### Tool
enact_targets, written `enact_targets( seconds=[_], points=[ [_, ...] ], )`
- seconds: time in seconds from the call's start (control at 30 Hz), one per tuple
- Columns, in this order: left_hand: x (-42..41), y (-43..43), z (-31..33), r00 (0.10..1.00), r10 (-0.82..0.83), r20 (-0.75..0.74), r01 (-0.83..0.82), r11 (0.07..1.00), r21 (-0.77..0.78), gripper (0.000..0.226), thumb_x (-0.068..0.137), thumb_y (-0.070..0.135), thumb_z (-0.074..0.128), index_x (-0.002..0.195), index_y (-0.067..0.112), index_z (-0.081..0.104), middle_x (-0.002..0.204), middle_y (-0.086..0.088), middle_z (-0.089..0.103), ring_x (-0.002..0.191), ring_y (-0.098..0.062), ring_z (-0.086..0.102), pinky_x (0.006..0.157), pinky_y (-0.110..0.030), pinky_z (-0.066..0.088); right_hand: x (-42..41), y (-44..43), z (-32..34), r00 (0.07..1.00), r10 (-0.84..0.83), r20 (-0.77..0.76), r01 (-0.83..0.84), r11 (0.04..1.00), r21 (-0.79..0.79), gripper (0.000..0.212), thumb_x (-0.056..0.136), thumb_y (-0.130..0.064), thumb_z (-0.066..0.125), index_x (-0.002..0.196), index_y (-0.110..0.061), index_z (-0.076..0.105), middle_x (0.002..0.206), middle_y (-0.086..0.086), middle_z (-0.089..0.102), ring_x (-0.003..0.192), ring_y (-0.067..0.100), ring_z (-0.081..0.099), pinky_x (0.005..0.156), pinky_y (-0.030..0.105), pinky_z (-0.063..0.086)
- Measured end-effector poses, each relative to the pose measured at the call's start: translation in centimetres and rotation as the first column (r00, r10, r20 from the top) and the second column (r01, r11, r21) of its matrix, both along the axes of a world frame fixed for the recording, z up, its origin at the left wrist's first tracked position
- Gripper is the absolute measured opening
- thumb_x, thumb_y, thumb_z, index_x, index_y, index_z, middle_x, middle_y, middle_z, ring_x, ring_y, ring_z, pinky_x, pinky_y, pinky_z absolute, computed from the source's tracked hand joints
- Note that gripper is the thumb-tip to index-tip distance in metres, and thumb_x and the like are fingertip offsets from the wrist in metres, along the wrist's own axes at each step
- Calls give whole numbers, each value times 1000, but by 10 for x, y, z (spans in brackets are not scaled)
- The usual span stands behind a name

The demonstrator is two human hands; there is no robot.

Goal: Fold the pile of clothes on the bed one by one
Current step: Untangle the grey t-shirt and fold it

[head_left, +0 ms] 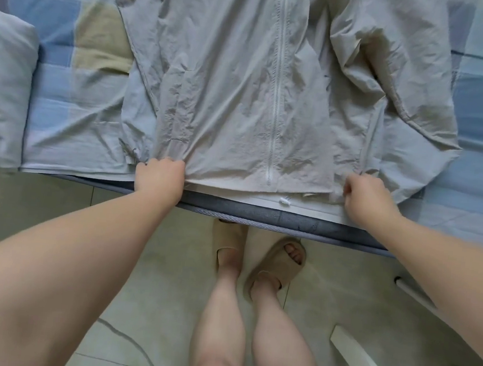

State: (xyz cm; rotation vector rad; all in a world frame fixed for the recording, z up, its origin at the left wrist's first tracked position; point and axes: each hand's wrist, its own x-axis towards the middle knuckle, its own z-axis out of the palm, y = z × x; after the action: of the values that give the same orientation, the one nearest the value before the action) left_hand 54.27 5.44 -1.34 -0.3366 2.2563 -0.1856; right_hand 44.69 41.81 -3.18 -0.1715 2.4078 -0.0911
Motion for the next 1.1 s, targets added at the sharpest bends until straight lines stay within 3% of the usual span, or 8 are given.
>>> enact_targets(
  seconds=[0.13, 0.37, 0.47, 0.67, 0.77, 0.87, 0.93, 1.1],
  points=[
    [-8, 12, 20, 998, -70, 5, 70, 998, -3, 34, 89, 17, 52, 122, 16, 46, 130, -13, 50, 120, -34, 44, 93, -44, 37, 8, 24, 27, 995, -104, 4, 104, 992, -73, 11, 89, -11, 57, 97, -16, 62, 104, 11, 63, 100, 34, 58, 79, 41, 50],
    [-56, 102, 15, 941, -235, -243, 308, 892, 332, 48, 88, 32, 61, 132, 23, 45, 136, -5, 48, 121, -32, 46, 92, -42, 41, -18, 55, 44, 914, -395, -92, 391, 919, -59, 80, 89, -36, 70, 155, -24, 25, 159, 10, 24, 143, 34, 26, 112, 52, 31],
    [-84, 156, 4, 921, -225, -318, 350, 837, 421, 65, 89, 39, 64, 146, 26, 36, 154, -3, 35, 138, -30, 34, 104, -43, 36, -46, 61, 30, 772, -631, -81, 611, 771, -180, 107, 84, -49, 75, 160, -26, 3, 167, 8, 4, 152, 30, 12, 119, 49, 20],
    [-126, 238, -15, 941, -238, -240, 326, 826, 460, 72, 88, 41, 60, 152, 32, 27, 164, 1, 23, 148, -26, 23, 113, -45, 28, -97, 88, -12, 408, -909, 85, 881, 367, -299, 111, 79, -26, 82, 158, -17, 4, 152, 19, 33, 133, 34, 46, 109, 38, 38],
    [-138, 272, -15, 989, -139, -48, 146, 877, 459, 70, 90, 43, 57, 152, 29, 28, 162, -2, 24, 146, -32, 28, 114, -48, 28, -105, 120, -15, 348, -919, 185, 915, 290, -280, 115, 72, -27, 84, 155, -18, 6, 148, 17, 41, 127, 36, 52, 107, 42, 45],
    [-153, 298, -9, 996, 86, -3, -75, 877, 474, 66, 89, 45, 60, 147, 26, 36, 153, -1, 37, 137, -30, 41, 109, -47, 39, -104, 151, -23, 320, -884, 340, 939, 247, -240, 127, 42, -53, 83, 147, -26, 18, 139, 15, 51, 117, 37, 60, 101, 53, 51],
    [-162, 305, -6, 976, 211, 51, -209, 849, 485, 64, 88, 39, 64, 145, 24, 40, 149, -2, 42, 134, -28, 44, 106, -45, 43, -99, 155, -31, 341, -830, 442, 938, 270, -216, 113, 45, -53, 84, 141, -21, 33, 132, 9, 56, 114, 32, 63, 99, 51, 52],
    [-185, 316, 4, 979, 204, -7, -181, 882, 435, 52, 90, 30, 59, 140, 23, 45, 147, -3, 44, 130, -31, 46, 101, -40, 41, -110, 156, -25, 314, -769, 557, 946, 201, -255, 17, 77, -2, 68, 89, -12, 64, 90, 9, 70, 74, 26, 65, 59, 24, 50]
  ],
)
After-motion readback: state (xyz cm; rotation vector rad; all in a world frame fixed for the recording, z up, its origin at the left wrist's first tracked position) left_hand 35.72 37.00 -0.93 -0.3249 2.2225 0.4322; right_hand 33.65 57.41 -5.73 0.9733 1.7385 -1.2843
